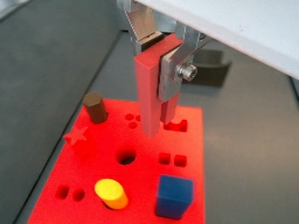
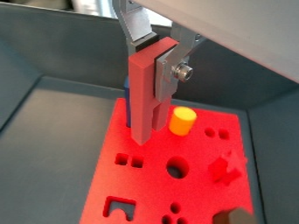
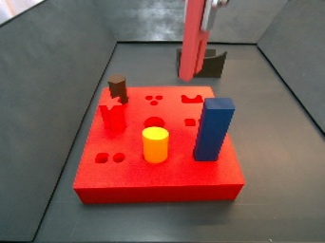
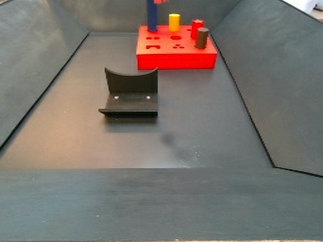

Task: Pick up the double-square object. Move up. Place the double-square object on the fixture. Regrasp the double-square object. Move to above the board. Insert the double-square object.
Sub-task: Insert the double-square object.

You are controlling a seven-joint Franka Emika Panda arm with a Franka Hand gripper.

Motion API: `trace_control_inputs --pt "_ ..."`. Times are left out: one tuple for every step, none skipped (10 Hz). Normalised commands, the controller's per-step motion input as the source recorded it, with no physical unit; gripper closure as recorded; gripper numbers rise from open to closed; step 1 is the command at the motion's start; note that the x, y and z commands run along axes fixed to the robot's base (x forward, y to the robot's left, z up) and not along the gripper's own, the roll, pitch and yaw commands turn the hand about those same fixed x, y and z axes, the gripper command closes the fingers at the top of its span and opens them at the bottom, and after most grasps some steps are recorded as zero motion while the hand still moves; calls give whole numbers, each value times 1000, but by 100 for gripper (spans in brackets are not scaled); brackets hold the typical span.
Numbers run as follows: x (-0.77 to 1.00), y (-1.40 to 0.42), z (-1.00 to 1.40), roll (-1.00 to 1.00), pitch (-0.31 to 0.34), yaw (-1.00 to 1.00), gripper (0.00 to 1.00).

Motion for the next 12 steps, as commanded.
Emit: trace_control_inputs --pt "0 0 -389 -14 0 -1000 100" --pt "0 0 -383 -19 0 -1000 100" --pt "0 0 -334 -36 0 -1000 100" --pt "0 0 -314 -40 0 -1000 100" --pt "0 0 -311 -40 0 -1000 100" --pt "0 0 -309 -40 0 -1000 100" --pt "0 0 -303 -40 0 -1000 100" --pt "0 0 -303 -40 0 -1000 100" --pt "3 0 -297 -41 0 -1000 100" --pt "0 0 -300 -41 0 -1000 100" --pt "0 0 -300 -41 0 -1000 100" --pt "6 0 -300 -44 0 -1000 100"
